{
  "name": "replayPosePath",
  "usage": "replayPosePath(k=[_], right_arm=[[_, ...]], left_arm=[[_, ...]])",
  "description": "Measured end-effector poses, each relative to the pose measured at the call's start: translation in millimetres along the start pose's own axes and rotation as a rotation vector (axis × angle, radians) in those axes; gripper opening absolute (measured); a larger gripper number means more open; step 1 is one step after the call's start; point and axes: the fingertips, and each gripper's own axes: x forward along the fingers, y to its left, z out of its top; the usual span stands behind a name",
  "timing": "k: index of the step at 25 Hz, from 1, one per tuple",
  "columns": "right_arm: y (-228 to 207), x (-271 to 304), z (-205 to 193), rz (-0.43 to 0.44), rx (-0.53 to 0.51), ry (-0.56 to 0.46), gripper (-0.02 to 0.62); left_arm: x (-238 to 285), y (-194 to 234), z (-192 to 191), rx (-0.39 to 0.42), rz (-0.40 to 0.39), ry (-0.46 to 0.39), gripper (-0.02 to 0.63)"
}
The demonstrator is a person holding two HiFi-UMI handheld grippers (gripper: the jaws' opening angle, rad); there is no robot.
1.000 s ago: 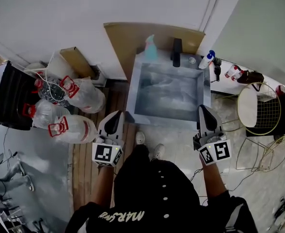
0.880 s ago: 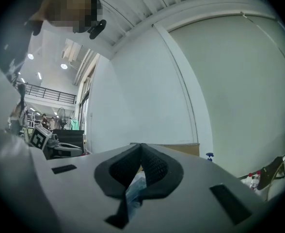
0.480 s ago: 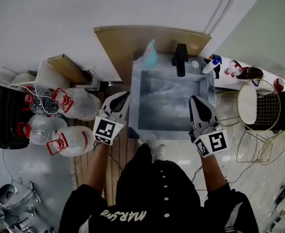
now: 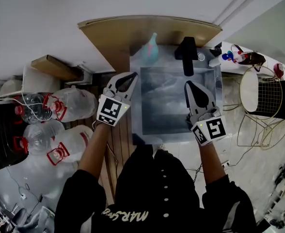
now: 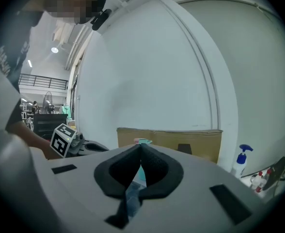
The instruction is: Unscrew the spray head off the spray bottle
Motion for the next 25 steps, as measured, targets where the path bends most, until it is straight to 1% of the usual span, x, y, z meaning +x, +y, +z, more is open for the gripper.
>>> replayPosePath(k=[2, 4, 5, 6, 7, 8, 9, 10, 11, 14, 15, 18, 25], right_arm=[[-1, 18, -7, 0.005, 0.002, 0.016, 0.008], [-2, 37, -14, 0.009, 0.007, 0.028, 0.021], [-3, 46, -16, 0.011, 0.011, 0.032, 0.028], [-4, 56, -19, 0.014, 0.016, 0.036, 0.041], [-5, 65, -21, 0.019, 0.022, 0.039, 0.054], [-4, 73, -23, 0.026, 0.031, 0.042, 0.063], [-4, 81, -25, 0.033, 0.042, 0.042, 0.087], [-4, 89, -25, 0.038, 0.055, 0.04, 0.102], [-3, 96, -25, 0.044, 0.067, 0.035, 0.117], [-1, 115, -23, 0.064, 0.097, 0.018, 0.157], [0, 120, -23, 0.068, 0.103, 0.015, 0.168], [0, 132, -26, 0.067, 0.112, 0.017, 0.185], [-4, 149, -34, 0.068, 0.096, 0.037, 0.203]], left_arm=[[16, 8, -11, 0.0, -0.022, 0.01, 0.026], [31, 16, -21, 0.006, -0.043, 0.019, 0.029], [38, 20, -27, 0.009, -0.055, 0.026, 0.043], [46, 23, -32, 0.01, -0.071, 0.034, 0.075], [54, 27, -37, 0.011, -0.087, 0.044, 0.127], [62, 31, -42, 0.014, -0.1, 0.053, 0.159], [69, 35, -46, 0.02, -0.111, 0.061, 0.16], [76, 39, -49, 0.025, -0.122, 0.069, 0.177], [83, 42, -52, 0.031, -0.138, 0.078, 0.216], [106, 44, -64, 0.074, -0.219, 0.113, 0.343], [112, 43, -69, 0.093, -0.245, 0.127, 0.362], [131, 43, -81, 0.123, -0.29, 0.164, 0.383], [166, 37, -81, 0.144, -0.382, 0.203, 0.416]])
